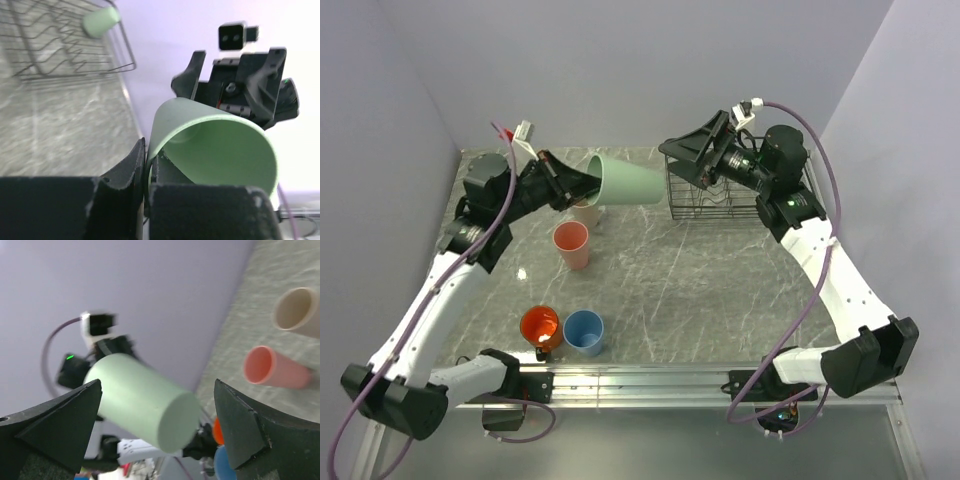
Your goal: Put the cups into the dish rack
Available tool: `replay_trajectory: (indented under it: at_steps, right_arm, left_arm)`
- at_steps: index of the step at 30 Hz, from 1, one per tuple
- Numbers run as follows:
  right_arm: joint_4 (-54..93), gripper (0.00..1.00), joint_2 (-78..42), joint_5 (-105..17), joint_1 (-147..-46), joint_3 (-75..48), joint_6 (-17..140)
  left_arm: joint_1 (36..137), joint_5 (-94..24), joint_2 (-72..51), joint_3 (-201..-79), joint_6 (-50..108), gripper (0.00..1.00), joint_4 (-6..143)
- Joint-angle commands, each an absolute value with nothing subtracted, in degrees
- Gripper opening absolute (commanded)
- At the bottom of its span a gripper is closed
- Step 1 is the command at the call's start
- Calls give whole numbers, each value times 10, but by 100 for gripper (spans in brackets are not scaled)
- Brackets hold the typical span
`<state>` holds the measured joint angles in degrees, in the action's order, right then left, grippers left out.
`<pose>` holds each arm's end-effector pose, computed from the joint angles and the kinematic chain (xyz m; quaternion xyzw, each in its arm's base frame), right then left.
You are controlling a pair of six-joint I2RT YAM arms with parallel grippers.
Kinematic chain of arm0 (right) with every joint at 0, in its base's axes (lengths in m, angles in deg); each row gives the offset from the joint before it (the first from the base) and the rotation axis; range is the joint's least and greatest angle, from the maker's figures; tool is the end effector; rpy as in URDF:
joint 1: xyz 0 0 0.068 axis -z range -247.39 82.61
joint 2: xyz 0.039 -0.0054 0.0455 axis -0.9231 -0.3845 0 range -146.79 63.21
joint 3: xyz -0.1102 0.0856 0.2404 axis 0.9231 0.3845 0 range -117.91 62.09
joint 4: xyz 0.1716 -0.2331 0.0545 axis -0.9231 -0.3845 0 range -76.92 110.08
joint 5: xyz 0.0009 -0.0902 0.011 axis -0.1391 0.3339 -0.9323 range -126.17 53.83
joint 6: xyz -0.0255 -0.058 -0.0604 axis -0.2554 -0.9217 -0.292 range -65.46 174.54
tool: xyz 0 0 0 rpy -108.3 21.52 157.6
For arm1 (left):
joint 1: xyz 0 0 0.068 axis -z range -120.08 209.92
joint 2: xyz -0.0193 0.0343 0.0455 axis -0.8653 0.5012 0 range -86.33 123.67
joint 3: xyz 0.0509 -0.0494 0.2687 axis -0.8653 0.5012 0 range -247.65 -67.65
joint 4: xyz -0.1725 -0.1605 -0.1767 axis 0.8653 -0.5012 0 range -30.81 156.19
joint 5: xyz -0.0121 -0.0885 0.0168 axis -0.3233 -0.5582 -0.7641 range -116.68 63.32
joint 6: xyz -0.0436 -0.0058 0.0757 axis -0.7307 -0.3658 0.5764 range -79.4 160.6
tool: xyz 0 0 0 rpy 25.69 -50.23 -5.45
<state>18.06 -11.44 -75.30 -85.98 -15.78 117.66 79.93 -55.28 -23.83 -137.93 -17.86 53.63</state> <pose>0.3247 0.1609 0.4516 0.0283 0.7008 0.6176 0.3559 0.2754 -0.1398 0.4377 -0.0769 0.7285 -0.5557 0.3931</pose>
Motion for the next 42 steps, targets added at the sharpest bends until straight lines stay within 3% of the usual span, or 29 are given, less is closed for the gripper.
replay_trajectory:
  at_steps: [1,11,18,22,26,29,30,32,33,34,39,42]
  right_arm:
    - [310,100,-107,-798,-868,-150,1259]
    - [369,100,-108,-798,-894,-117,1298]
    - [400,99,-127,-802,-904,-132,1326]
    - [430,86,-145,-810,-909,-140,1354]
    - [436,62,-150,-802,-910,-143,1364]
    - [424,26,-151,-795,-911,-147,1358]
    - [420,9,-153,-795,-910,-150,1355]
    - [400,0,-156,-794,-909,-159,1343]
    - [391,0,-155,-791,-904,-162,1337]
    - [381,0,-155,-790,-890,-170,1329]
    - [325,0,-138,-793,-809,-171,1289]
    - [277,0,-134,-803,-740,-173,1256]
  left_arm:
    - [798,-602,-224,-1371,-280,0,744]
    - [798,-588,-214,-1280,-394,0,944]
    - [798,-571,-208,-1251,-403,0,976]
    - [799,-544,-202,-1237,-397,0,985]
    - [799,-526,-196,-1232,-392,0,980]
    - [802,-509,-200,-1232,-375,0,958]
    - [802,-508,-199,-1235,-369,0,937]
    - [802,-515,-195,-1244,-346,11,903]
    - [802,-519,-189,-1263,-332,26,844]
    - [802,-516,-187,-1277,-295,32,806]
    - [794,-457,-216,-1328,-193,59,591]
    - [786,-421,-246,-1323,-155,70,530]
